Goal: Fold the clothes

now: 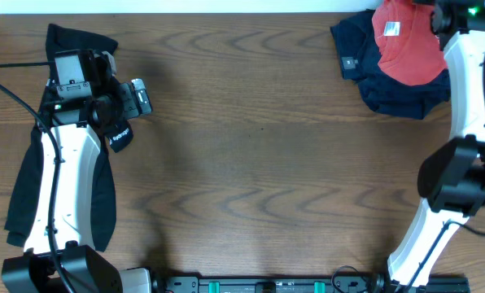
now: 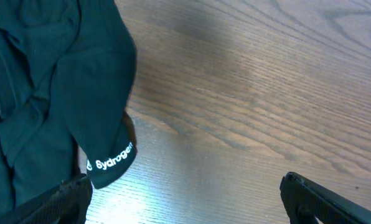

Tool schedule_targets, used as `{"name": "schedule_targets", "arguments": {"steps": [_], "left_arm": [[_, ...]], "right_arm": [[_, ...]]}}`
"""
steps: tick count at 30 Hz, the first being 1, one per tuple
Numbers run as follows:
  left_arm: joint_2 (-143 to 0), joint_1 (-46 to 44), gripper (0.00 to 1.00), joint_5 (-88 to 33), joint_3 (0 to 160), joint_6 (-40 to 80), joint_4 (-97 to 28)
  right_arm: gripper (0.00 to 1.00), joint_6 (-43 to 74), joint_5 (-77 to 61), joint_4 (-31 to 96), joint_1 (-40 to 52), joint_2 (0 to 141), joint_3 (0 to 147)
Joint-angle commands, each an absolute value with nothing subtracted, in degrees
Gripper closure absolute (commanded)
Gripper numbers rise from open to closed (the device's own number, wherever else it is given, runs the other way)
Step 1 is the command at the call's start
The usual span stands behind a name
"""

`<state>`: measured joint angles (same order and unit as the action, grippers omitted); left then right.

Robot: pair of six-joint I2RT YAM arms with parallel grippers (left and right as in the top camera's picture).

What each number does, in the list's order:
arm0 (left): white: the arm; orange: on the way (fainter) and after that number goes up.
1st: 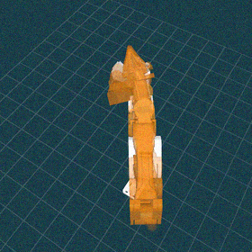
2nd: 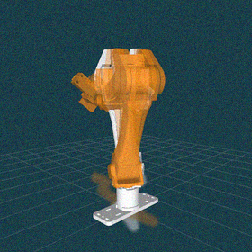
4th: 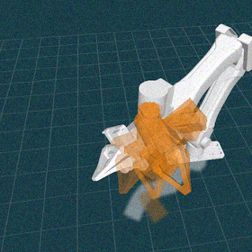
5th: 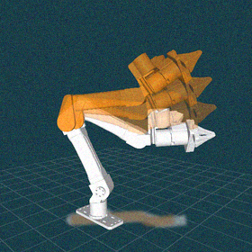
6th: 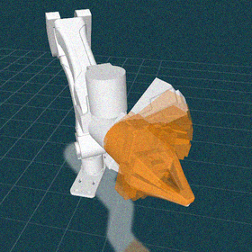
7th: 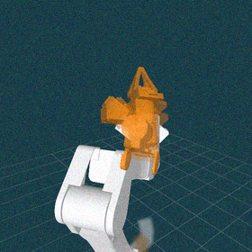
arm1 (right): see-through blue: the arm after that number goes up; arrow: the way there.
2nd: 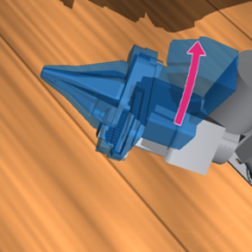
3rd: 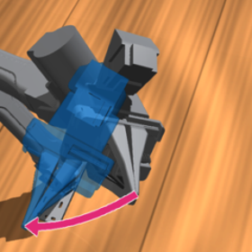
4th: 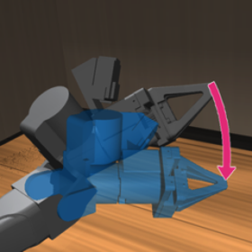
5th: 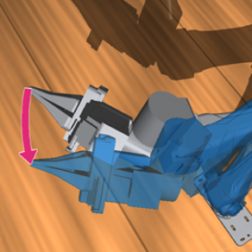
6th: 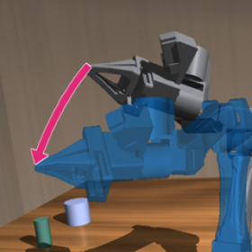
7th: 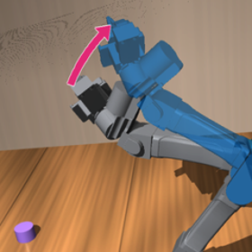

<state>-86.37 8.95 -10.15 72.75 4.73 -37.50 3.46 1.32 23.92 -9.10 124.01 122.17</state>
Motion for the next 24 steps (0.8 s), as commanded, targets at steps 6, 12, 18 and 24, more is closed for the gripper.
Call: {"name": "schedule_targets", "arguments": {"steps": [6, 12, 18, 24], "left_arm": [[-86.8, 9.1, 0.02, -9.8, 73.4, 3.4, -37.7], [-86.8, 9.1, 0.02, -9.8, 73.4, 3.4, -37.7], [-86.9, 9.1, 0.02, -9.8, 73.4, 2.4, -38.2], [-86.9, 9.1, 0.02, -9.8, 73.4, 2.4, -38.8]], "right_arm": [[0.01, 5.1, -1.1, 18.5, -12.8, 133.9, 121.7], [0.01, 5.1, -3.0, 18.9, -13.3, 142.5, 121.7], [0.01, 5.1, -3.5, 20.1, -13.2, 152.9, 121.7], [0.01, 5.3, -4.6, 22.5, -12.9, 154.7, 121.7]]}}
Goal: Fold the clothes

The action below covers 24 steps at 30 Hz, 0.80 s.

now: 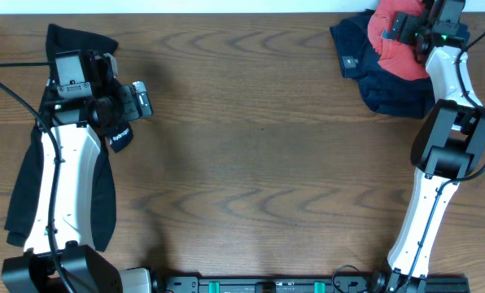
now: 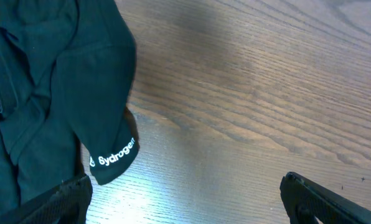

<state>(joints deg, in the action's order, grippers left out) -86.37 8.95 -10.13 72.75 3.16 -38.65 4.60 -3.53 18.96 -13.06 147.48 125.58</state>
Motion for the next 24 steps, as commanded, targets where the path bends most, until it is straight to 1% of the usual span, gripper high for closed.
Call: {"name": "schedule_targets", "arguments": {"steps": [1, 7, 15, 18, 21, 24], "left_arm": [[-86.8, 9.1, 0.02, -9.8, 73.4, 2.4, -38.8], [-86.8, 9.1, 0.02, -9.8, 73.4, 2.4, -38.8], [-86.8, 9.1, 0.02, -9.8, 73.4, 2.4, -38.8], [-86.8, 9.1, 0.02, -9.8, 73.4, 2.4, -38.8], [-86.8, 9.1, 0.02, -9.8, 73.4, 2.4, -38.8], [-86.8, 9.1, 0.02, -9.8, 73.4, 2.4, -38.8]], "right_arm": [[0.01, 5.1, -4.6, 22.5, -12.8, 154.0, 121.7], [0.01, 5.1, -4.6, 23.1, -12.9, 146.1, 121.7], [0.01, 4.1, -4.6, 25.4, -12.0, 126.8, 121.7], [0.01, 4.3, -5.1, 28.5, -11.0, 119.5, 121.7], [0.01, 4.4, -8.2, 33.0, -9.8, 113.2, 121.7], [0.01, 8.1, -16.1, 37.2, -8.4, 106.7, 121.7]]}}
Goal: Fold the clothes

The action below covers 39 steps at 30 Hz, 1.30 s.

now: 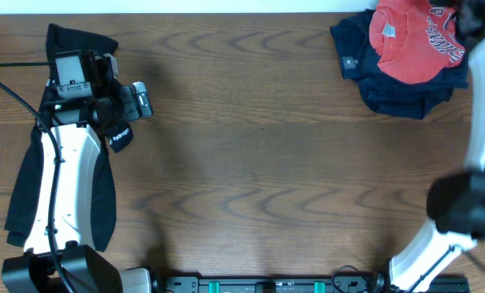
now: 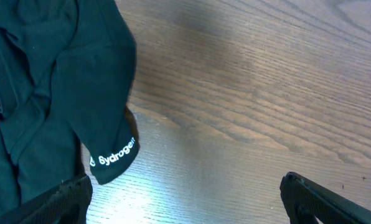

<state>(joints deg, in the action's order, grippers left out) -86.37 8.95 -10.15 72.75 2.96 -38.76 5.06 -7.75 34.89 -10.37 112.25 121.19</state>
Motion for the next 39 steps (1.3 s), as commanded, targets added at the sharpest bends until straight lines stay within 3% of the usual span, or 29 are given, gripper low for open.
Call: {"name": "schedule_targets", "arguments": {"steps": [1, 6, 20, 32, 39], "left_arm": [[-86.8, 9.1, 0.02, -9.8, 73.4, 2.4, -38.8], [-86.8, 9.1, 0.02, -9.8, 73.4, 2.4, -38.8], [-86.8, 9.1, 0.02, -9.8, 73.4, 2.4, -38.8], [-86.9, 9.1, 0.02, -9.8, 73.4, 2.4, -38.8], [-86.8, 9.1, 0.02, -9.8, 73.4, 2.4, -38.8]], "right_arm": [[0.01, 9.1, -18.8, 38.1, -7.7, 105.1, 121.7], [0.01, 10.9, -29.1, 39.9, -4.2, 98.4, 121.7], [0.01, 10.5, -28.8, 40.1, -1.8, 94.4, 121.7], [0.01, 7.2, -6.1, 51.0, 0.8, 93.2, 119.7], [0.01, 7.2, 0.6, 43.0, 0.4, 84.6, 100.8]]}}
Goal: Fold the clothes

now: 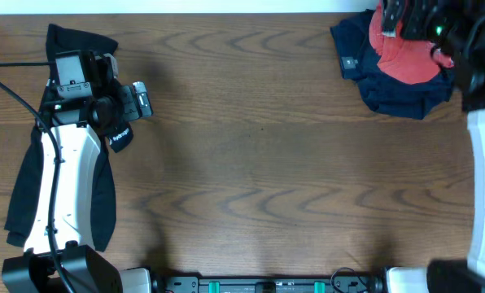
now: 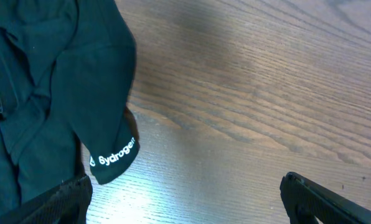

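A black garment lies in a long strip down the table's left side, under my left arm. Its sleeve with white lettering shows in the left wrist view, just left of my left gripper, which is open over bare wood; in the overhead view the left gripper points right. A red shirt lies on a navy garment at the back right. My right gripper hovers over the red shirt's upper part and hides it; how its jaws stand is unclear.
The wooden table stretches between the two heaps. The rail of the arm bases runs along the front edge. The back edge of the table lies just behind the red and navy heap.
My right gripper has moved from the far right edge to above the red shirt's upper left. Less of the red shirt shows and its lettering is hidden. The left arm has not moved.
My right gripper stood at the red shirt's right edge, then over its middle with the arm stretched out. Then it was off to the right, and the shirt lay wider with its lettering showing. Now it hangs over the shirt again. The left gripper stayed open by the black sleeve.
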Tool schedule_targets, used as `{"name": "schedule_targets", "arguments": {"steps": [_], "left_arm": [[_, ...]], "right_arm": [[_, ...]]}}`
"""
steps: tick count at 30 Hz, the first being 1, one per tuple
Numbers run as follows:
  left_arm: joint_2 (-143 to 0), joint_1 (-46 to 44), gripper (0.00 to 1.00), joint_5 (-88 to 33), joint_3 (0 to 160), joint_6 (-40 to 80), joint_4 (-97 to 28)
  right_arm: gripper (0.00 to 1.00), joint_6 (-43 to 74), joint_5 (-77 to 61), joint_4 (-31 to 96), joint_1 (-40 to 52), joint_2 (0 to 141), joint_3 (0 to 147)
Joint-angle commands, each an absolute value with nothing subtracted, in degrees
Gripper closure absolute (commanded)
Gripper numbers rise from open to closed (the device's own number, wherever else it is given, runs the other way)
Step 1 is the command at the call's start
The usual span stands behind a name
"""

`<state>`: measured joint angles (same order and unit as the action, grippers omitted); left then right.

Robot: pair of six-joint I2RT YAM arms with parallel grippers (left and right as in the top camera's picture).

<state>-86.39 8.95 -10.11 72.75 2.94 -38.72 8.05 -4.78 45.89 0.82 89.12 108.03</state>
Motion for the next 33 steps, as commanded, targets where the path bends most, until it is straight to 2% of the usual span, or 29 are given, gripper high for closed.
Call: {"name": "schedule_targets", "arguments": {"steps": [1, 18, 24, 33], "left_arm": [[-86.8, 9.1, 0.02, -9.8, 73.4, 2.4, -38.8], [-86.8, 9.1, 0.02, -9.8, 73.4, 2.4, -38.8], [-86.8, 9.1, 0.02, -9.8, 73.4, 2.4, -38.8], [-86.8, 9.1, 0.02, -9.8, 73.4, 2.4, -38.8]], "right_arm": [[0.01, 7.2, 0.5, 39.9, 0.1, 82.7, 96.4], [0.01, 8.3, -3.2, 10.0, 1.1, 49.3, 30.4], [0.01, 9.3, -3.5, 1.4, 2.0, 39.9, 16.4], [0.01, 10.2, -3.2, -7.0, 2.0, 28.0, 4.4]]}}
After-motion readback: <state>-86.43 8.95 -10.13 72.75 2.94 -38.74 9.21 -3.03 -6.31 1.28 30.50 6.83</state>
